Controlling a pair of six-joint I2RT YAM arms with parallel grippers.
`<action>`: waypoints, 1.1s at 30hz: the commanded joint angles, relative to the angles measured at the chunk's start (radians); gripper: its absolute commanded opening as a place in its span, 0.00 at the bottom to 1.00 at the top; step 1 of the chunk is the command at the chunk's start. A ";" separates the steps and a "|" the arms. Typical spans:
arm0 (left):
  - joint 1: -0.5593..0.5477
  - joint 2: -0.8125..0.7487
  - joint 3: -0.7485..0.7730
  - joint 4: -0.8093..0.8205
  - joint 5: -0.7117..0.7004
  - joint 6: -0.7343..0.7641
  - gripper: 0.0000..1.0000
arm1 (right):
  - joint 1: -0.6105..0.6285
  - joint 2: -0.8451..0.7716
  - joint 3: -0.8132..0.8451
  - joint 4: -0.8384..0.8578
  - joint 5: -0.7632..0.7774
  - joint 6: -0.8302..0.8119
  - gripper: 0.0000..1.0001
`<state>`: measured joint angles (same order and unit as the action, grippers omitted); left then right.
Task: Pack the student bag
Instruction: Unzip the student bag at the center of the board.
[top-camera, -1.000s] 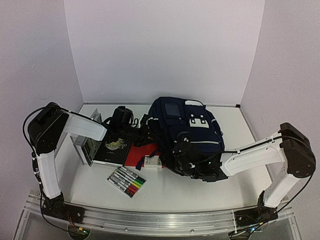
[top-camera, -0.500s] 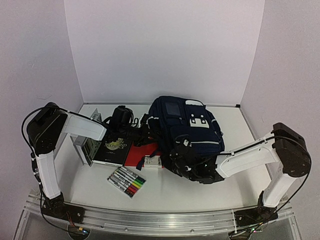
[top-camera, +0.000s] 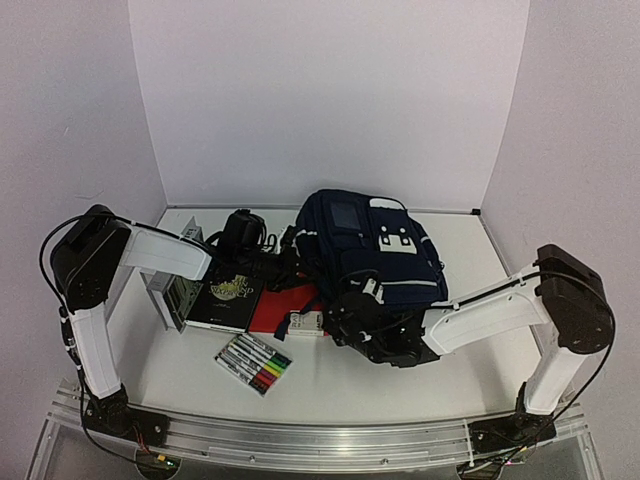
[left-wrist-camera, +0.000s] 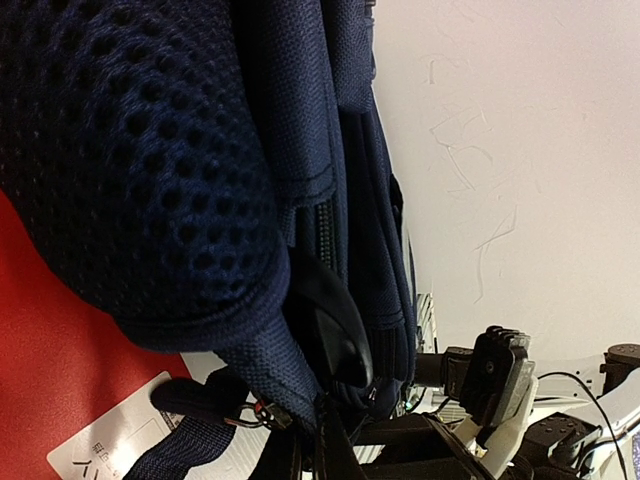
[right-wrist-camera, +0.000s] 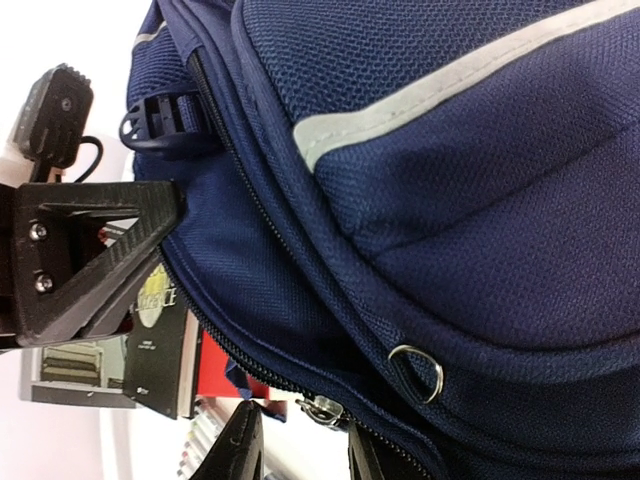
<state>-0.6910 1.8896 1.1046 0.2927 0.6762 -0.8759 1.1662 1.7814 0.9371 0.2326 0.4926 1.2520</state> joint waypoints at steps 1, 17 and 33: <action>-0.006 -0.092 0.045 0.065 0.058 0.029 0.00 | -0.015 0.042 0.032 -0.117 0.146 -0.017 0.30; -0.012 -0.092 0.053 0.030 0.063 0.036 0.00 | -0.055 0.110 0.097 -0.156 0.208 -0.065 0.08; 0.060 -0.051 0.157 -0.200 -0.044 0.104 0.00 | -0.073 -0.081 -0.057 -0.163 -0.137 -0.132 0.00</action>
<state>-0.6777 1.8896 1.1835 0.0770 0.6069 -0.8118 1.1137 1.7702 0.9508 0.1398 0.4125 1.1231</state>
